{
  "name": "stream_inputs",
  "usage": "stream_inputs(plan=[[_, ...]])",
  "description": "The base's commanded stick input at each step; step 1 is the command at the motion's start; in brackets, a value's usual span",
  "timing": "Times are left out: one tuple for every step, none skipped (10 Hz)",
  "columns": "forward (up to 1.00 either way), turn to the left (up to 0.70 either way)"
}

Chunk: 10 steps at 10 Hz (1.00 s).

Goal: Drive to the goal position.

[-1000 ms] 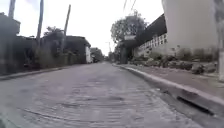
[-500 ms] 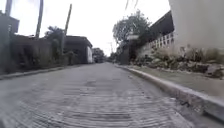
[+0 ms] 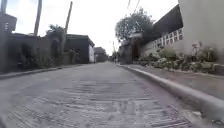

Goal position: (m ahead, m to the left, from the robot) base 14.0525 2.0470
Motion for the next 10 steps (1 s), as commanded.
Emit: stream_inputs(plan=[[1.00,0.00],[1.00,0.00],[1.00,0.00],[1.00,0.00],[1.00,0.00],[1.00,0.00],[1.00,0.00],[1.00,0.00],[1.00,0.00],[1.00,0.00]])
